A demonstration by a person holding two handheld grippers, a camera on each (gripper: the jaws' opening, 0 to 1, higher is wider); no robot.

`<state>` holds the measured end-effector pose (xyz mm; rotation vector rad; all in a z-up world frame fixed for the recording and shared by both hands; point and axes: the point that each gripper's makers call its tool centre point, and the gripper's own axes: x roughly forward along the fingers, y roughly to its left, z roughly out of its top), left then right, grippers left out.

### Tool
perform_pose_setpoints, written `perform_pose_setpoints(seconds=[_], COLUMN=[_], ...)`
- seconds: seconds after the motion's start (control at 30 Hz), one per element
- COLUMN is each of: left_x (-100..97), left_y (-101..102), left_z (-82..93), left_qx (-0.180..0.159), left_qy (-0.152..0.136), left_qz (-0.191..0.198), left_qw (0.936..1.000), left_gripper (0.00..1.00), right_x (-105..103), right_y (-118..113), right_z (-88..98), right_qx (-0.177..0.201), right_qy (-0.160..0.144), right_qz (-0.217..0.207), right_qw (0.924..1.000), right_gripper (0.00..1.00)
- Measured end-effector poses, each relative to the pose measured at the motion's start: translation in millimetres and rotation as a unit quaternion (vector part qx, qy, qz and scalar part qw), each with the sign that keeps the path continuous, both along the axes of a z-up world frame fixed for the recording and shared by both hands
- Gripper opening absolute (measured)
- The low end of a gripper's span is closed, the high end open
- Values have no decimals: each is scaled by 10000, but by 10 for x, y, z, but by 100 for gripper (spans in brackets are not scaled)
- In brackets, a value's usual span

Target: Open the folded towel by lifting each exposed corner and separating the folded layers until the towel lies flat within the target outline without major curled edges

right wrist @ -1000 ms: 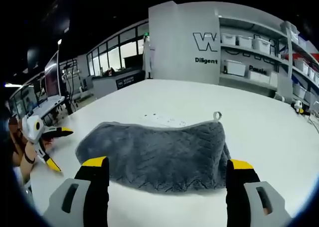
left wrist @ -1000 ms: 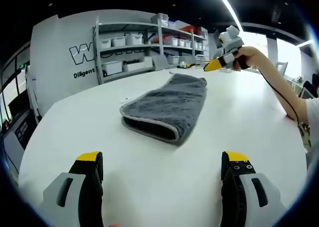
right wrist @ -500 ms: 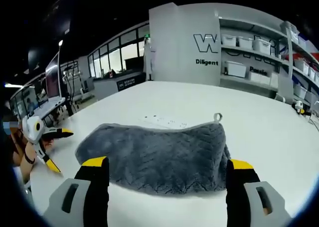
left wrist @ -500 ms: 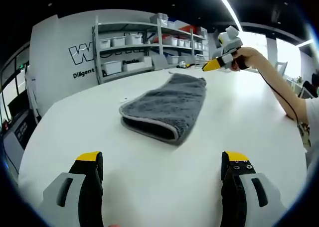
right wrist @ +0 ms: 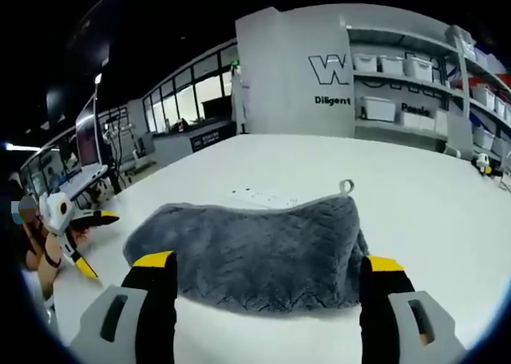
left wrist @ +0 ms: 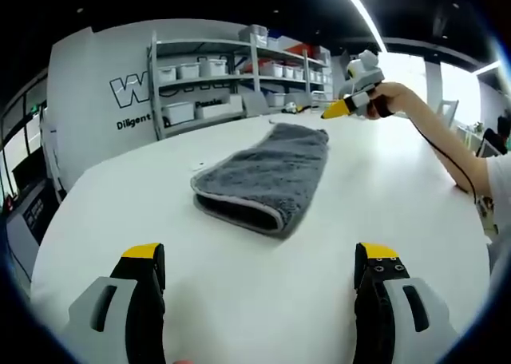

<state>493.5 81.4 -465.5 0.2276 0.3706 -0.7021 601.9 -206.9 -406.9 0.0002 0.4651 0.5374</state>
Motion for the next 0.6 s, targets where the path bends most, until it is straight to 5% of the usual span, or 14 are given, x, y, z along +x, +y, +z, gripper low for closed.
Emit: perform_pose_setpoints(seconds=[0.6], left_x=[-59], left_y=[-60], left_z=[101], left_qx=[-10], left_qy=[-172], left_qz=[-210], left_qw=[9996], left_gripper=[98], right_x=[-20], right_y=[-144], right_z=[-22], right_qx=[-31], right_qy=[-103], right_qz=[27], right_qw=[9999], right_gripper=[93])
